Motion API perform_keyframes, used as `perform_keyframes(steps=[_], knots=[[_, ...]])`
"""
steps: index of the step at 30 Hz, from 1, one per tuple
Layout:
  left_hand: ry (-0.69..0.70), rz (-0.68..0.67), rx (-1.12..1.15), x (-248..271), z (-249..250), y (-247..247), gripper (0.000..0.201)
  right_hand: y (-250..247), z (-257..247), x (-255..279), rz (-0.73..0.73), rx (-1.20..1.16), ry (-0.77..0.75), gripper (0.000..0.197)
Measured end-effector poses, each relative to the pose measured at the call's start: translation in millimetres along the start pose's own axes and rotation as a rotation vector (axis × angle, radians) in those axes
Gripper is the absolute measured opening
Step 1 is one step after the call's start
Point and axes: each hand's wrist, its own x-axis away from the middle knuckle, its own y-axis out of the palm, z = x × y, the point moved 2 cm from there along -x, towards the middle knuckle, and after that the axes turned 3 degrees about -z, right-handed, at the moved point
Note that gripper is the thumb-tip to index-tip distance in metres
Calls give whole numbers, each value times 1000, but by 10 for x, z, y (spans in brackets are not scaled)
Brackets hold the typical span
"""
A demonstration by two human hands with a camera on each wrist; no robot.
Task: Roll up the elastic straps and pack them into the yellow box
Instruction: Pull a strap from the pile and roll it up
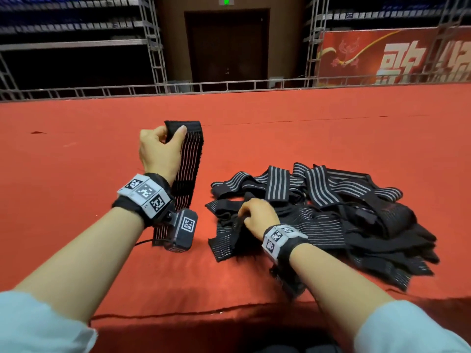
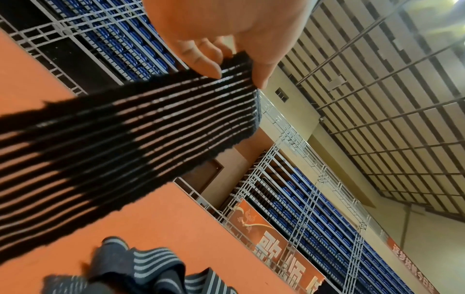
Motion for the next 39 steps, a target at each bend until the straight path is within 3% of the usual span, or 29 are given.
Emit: perform_keyframes(steps=[2,5,8,11,13,16,19,21,24,26,29,33,39], knots=[[-29,-46,-3,72,-58,63,38,-264,72,35,95,-150,51,37],[-142,-177,171,299,-84,265,20,-594,265,108,188,-277,148,34],[-258,-295,337,717,-129,600,10,-658,512,214,116,-456,302,19],[-449,-397,455,1237,-380,999,19,-475,753,346,25,-761,398,13],[-605,-434,537,1550,-561,1199,32,-355,808,485,12,-986,449,21],[-747,-473,648,1892,-688,1327,26,-246,811,636,-33,-1111,413,15],[-824,-503,730,2050,-745,1344,32,-185,855,638,52,-1221,461,34],[-858,-541,738,2122,-772,1316,29,-118,873,621,70,-1187,454,40],[-895,-557,720,2226,-879,1228,21,-3,770,678,-50,-1000,219,20],[-925,-527,789,2266,-965,1172,22,87,717,699,-132,-884,126,22],[-958,-478,879,2293,-999,1099,24,208,672,710,-150,-907,143,5],[-937,-457,883,2297,-997,1093,25,290,648,677,-105,-873,246,22],[-872,-521,806,2310,-981,1101,25,445,717,615,-133,-681,124,27]])
